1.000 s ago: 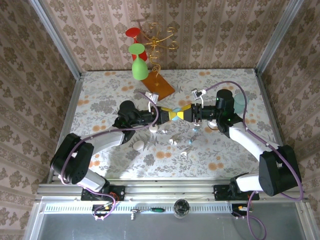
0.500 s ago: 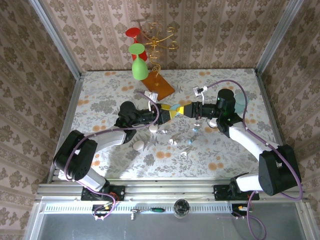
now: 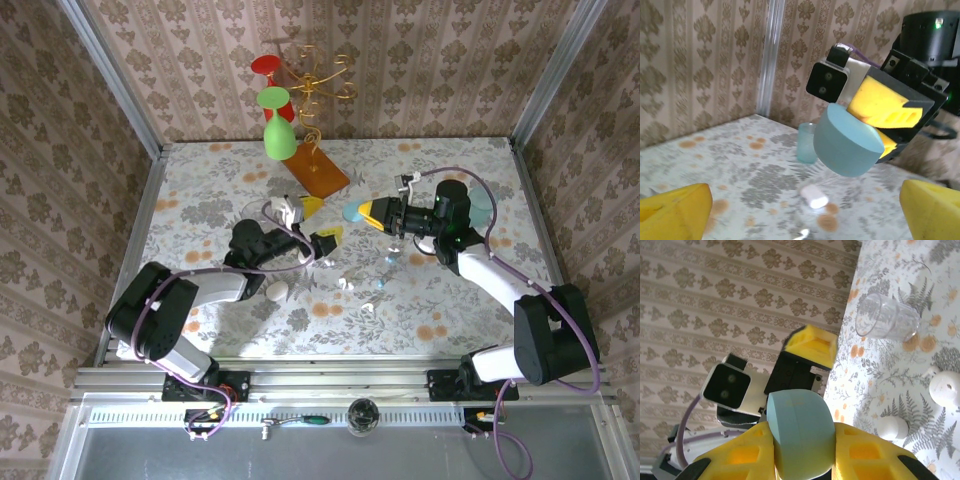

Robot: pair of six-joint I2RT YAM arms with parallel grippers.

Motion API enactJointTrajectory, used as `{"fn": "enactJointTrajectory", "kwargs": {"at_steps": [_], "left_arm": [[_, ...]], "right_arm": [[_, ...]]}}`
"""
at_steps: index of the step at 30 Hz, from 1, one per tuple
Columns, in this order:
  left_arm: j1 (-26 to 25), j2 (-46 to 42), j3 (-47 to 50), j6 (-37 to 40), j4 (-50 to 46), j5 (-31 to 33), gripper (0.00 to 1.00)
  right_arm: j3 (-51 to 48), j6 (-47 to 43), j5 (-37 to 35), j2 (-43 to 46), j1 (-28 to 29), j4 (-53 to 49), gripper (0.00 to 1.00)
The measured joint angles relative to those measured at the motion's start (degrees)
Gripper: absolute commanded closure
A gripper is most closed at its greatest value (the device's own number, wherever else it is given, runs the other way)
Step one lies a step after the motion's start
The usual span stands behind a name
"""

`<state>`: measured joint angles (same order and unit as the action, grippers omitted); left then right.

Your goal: Insert the wireless bluetooth earbuds into the charging case

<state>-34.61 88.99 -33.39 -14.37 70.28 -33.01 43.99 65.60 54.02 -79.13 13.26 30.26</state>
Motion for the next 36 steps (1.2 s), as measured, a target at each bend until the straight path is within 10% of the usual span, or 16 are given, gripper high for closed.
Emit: {"fn": "enactJointTrajectory", "kwargs": {"at_steps": [10,36], "left_arm": [[-2.4,7.3,-3.1,18.1,0.9,0.5,0.15],[-4.3,10.8,-9.8,13.9,2.2,-9.3,0.47]], "right_arm": [[-3.1,11.9,-1.1,0.0,-0.1,4.0,0.97],[-4.0,17.0,0.4,0.0,0.0,8.2,1.00]]}}
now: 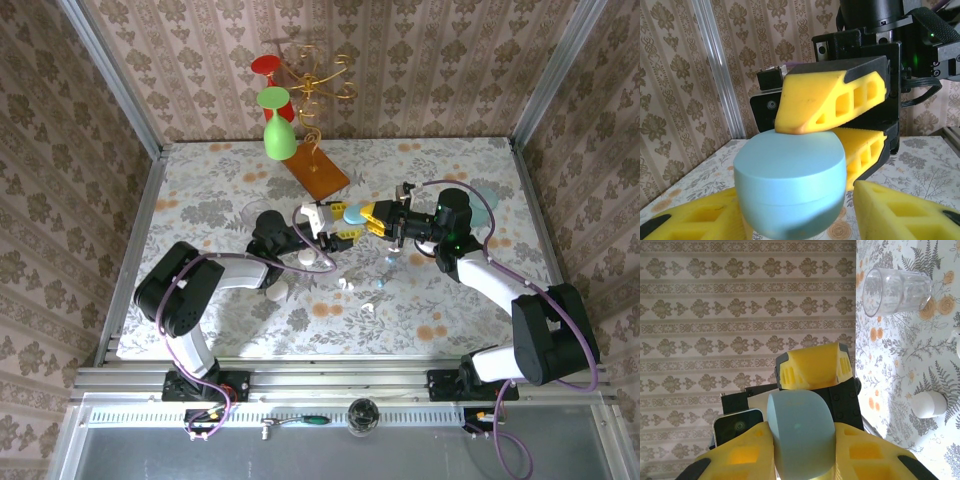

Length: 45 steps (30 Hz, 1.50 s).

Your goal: Insert the wireless bluetooth earbuds into the charging case

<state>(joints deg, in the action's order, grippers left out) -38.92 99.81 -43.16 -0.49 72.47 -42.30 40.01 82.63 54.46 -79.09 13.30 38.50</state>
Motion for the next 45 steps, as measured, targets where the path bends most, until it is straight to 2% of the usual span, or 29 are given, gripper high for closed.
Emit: {"fn": "enactJointTrajectory", "kwargs": {"at_steps": [7,14,18,20,24,28,31,33,39,45], "left_arm": [[0.0,0.0,-0.9,-3.1,-0.1,-0.4,0.51],[0.1,0.8,-1.5,-4.6,0.0,-0.7,0.63],[0.1,0.8,-1.5,-4.7,0.0,-0.9,0.65],[0.1,0.8,-1.5,-4.8,0.0,-0.9,0.65],[0.2,0.8,-1.5,-5.2,-0.4,-2.0,0.65],[0.3,0.8,-1.5,-6.2,0.0,-3.9,0.65],[0.9,0.7,-0.9,-7.0,0.0,-5.2,0.65],[1.4,0.3,0.2,-7.8,0.0,-6.5,0.65],[2.1,-2.9,3.8,-10.6,0.0,-11.0,0.65],[2.2,-5.5,5.4,-13.1,0.0,-14.7,0.65]], "right_arm": [[0.0,-0.4,0.2,0.0,0.0,0.2,1.00],[-0.2,-0.4,0.2,0.1,0.0,0.2,1.00],[-0.2,-0.4,0.2,0.1,0.0,0.1,0.98],[-0.2,-0.6,0.2,0.1,0.0,0.1,0.84],[-0.1,-2.8,0.1,0.7,0.0,-1.8,0.43],[0.3,-8.8,-0.8,3.0,-0.5,-8.5,0.28],[1.4,-15.7,-2.4,5.3,-1.6,-15.7,0.22],[3.3,-23.5,-4.0,7.0,-1.9,-22.8,0.18],[9.3,-53.1,-11.9,14.2,-1.0,-41.4,0.08],[10.5,-79.1,-22.4,21.0,7.5,-50.4,0.03]]}}
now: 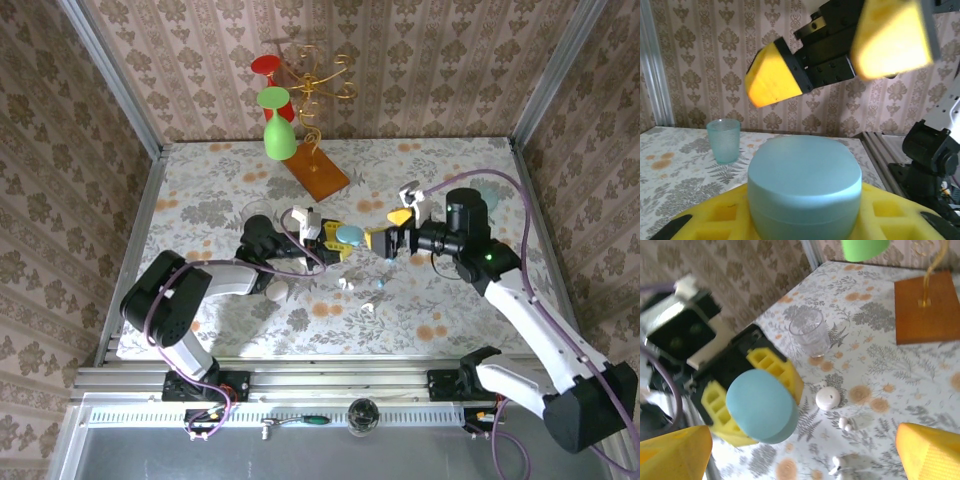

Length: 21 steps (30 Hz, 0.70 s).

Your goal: Insert the wireless bluetooth earbuds into the charging case

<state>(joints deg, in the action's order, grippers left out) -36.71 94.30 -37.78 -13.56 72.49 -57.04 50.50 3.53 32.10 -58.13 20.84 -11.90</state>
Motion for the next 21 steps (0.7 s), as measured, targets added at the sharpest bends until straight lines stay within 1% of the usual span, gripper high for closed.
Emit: {"fn": "enactJointTrajectory", "kwargs": {"at_steps": [3,8,14,21], "left_arm": [[0.0,-0.2,0.3,-0.7,0.0,-1.3,0.65],[0.0,-0.2,0.3,-1.0,0.0,-2.1,0.65],[-0.4,-0.3,0.4,-1.0,0.0,-2.7,0.65],[-0.4,-0.4,1.8,-0.8,-0.2,-1.8,0.65]], "right_arm": [[0.3,-8.9,-4.6,0.1,4.7,-1.6,0.03],[2.2,-16.5,-9.2,-2.8,8.2,-3.4,0.02],[2.5,-18.4,-12.9,-4.2,8.9,-3.4,0.05],[2.5,-15.6,-14.7,-4.0,9.0,-2.5,0.07]]}}
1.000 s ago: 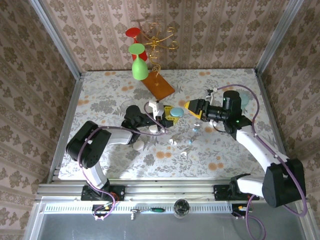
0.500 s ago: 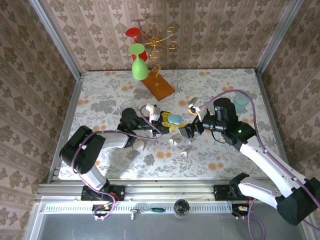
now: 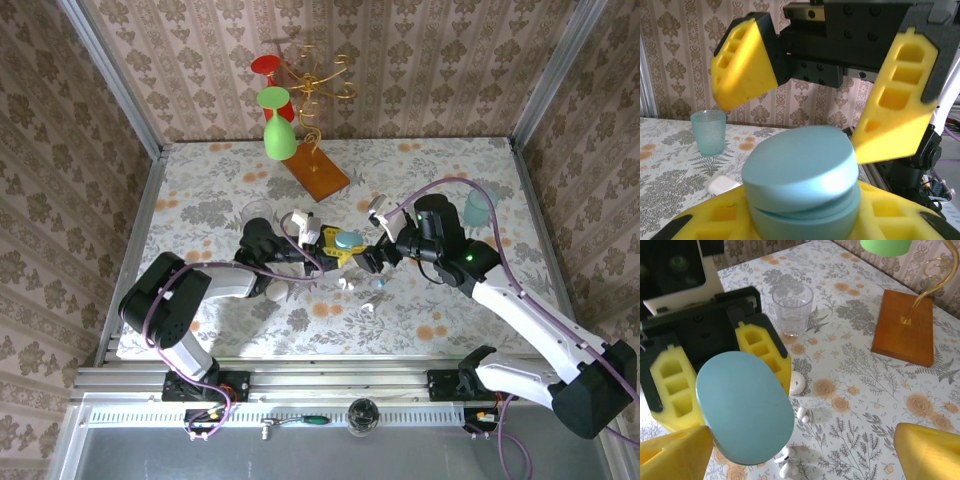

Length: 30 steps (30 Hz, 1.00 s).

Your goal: Insert the wireless bluetooth earbuds into the charging case

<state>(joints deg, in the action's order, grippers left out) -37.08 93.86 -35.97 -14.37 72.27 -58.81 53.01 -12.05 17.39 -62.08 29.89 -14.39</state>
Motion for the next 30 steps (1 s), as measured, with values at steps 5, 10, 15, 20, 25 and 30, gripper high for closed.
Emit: {"fn": "enactJointTrajectory", "kwargs": {"at_steps": [5,10,15,20,25,30], "left_arm": [[0.0,0.0,0.7,0.9,0.1,-0.6,0.65],[-0.1,-0.7,0.7,1.3,0.1,-0.9,0.65],[-0.1,-1.0,0.9,1.7,0.2,-1.0,0.65],[-0.1,-1.0,1.5,2.0,0.2,-0.5,0.65],[0.1,-1.0,1.5,2.0,0.2,0.2,0.65],[1.0,-1.1,1.6,2.0,0.2,0.6,0.65]], "right_arm": [[0.0,2.9,-2.4,0.5,-0.8,2.4,0.09],[0.0,5.3,-4.0,0.3,-1.1,3.0,0.09],[0.4,6.6,-4.2,0.0,-1.1,3.1,0.09],[0.5,6.7,-3.4,0.7,-1.2,3.1,0.06],[-1.3,7.1,-0.8,5.9,-2.0,4.9,0.05],[-4.6,12.9,0.1,9.7,-6.9,6.8,0.08]]}}
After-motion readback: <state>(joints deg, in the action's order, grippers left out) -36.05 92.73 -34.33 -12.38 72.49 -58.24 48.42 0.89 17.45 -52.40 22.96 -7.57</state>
